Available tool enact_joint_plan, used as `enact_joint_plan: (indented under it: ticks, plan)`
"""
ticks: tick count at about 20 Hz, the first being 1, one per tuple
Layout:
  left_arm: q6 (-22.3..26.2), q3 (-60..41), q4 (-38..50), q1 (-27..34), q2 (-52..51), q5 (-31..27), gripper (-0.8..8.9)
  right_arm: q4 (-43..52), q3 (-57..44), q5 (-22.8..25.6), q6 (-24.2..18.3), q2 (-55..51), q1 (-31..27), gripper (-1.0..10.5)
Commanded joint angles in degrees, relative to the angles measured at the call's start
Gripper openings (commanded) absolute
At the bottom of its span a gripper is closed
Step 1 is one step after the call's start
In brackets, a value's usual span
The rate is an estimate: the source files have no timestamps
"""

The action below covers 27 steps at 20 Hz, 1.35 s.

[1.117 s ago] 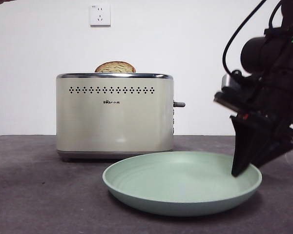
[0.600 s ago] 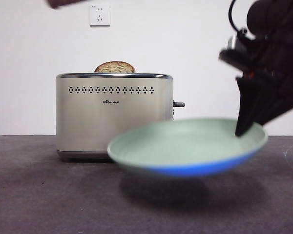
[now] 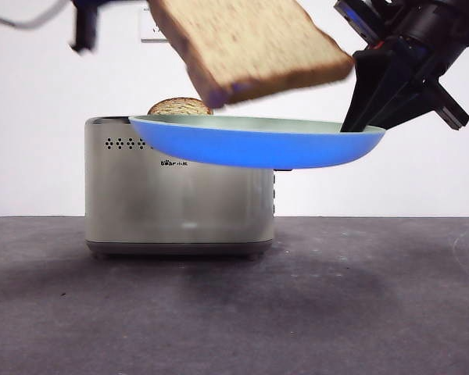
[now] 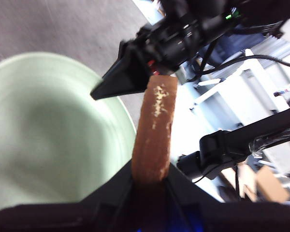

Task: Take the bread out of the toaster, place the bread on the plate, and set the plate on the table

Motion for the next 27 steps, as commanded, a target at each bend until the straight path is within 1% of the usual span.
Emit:
enact_joint_plan:
  ticks: [1, 3, 5, 6, 9, 10, 11, 12, 13, 14, 15, 19, 22, 24, 25, 27]
  plan:
    - [-2.71, -0.26, 3.13, 0.11, 3.1, 1.27, -0.08, -0.39, 0.35, -3.19, -1.18, -0.17, 0.07, -0.1]
    - [-4.7, -0.26, 5.99, 0.11, 5.97, 1.27, -0.08, -0.66, 0.35, -6.4, -1.84, -0.17, 0.13, -0.1]
    - [-6.4, -0.26, 7.48, 0.11, 8.39, 0.68, -0.08, -0.79, 0.35, -6.36, -2.1, -0.17, 0.57, -0.1]
    - [-6.58, -0.26, 7.3, 0.11, 9.14, -0.59, -0.08, -0.92, 0.35, -6.36, -2.23, -0.17, 0.83, -0.1]
    - [-6.64, -0.26, 4.28, -0.04, 9.94, -8.02, -0.05, -1.07, 0.37, -6.34, -2.4, -0.46, 0.9, -0.1]
    - [-6.64, -0.26, 3.48, -0.09, 9.94, -9.16, 0.06, -1.05, 0.37, -6.34, -2.45, -0.59, 0.87, -0.1]
    - [-6.93, -0.26, 2.67, -0.09, 9.92, -9.11, 0.51, -1.05, 0.37, -6.23, -2.47, -0.83, 0.87, -0.1]
    - [-7.8, -0.26, 2.25, -0.09, 9.92, -9.09, 1.66, -1.05, 0.37, -6.23, -2.78, -1.01, 0.87, -0.1]
    - [-8.04, -0.24, 2.32, -0.11, 9.92, -8.76, 3.3, -1.05, 0.37, -6.05, -3.17, -1.2, 0.85, -0.1]
    - [-8.04, -0.13, 2.32, -0.11, 9.92, -8.5, 4.34, -1.07, 0.37, -5.95, -3.3, -1.25, 0.83, -0.1]
    - [-8.04, 0.17, 2.34, -0.37, 9.9, -8.37, 4.68, -1.07, 0.37, -5.84, -3.3, -1.25, 0.81, -0.1]
    - [-8.02, 3.82, 1.33, -1.18, 9.2, -8.44, 4.68, -1.07, 0.37, -5.64, -3.69, -1.25, 0.7, -0.1]
    - [-6.8, 9.68, -3.98, -1.25, 8.39, -8.7, 4.68, -1.29, 0.37, -2.05, -3.72, -1.25, 0.55, -0.1]
    - [-2.99, 14.62, -10.56, -1.25, 8.17, -9.68, 4.68, -1.44, 0.37, -1.44, -3.87, -1.25, -0.11, -0.1]
    - [-0.81, 17.29, -14.64, -1.31, 8.17, -11.41, 4.68, -1.44, 0.37, -1.4, -3.89, -1.25, -0.42, -0.1]
    - [4.0, 22.53, -22.86, -2.29, 8.17, -17.46, 4.68, -1.49, 0.37, -1.38, -3.91, -1.25, -1.57, -0.1]
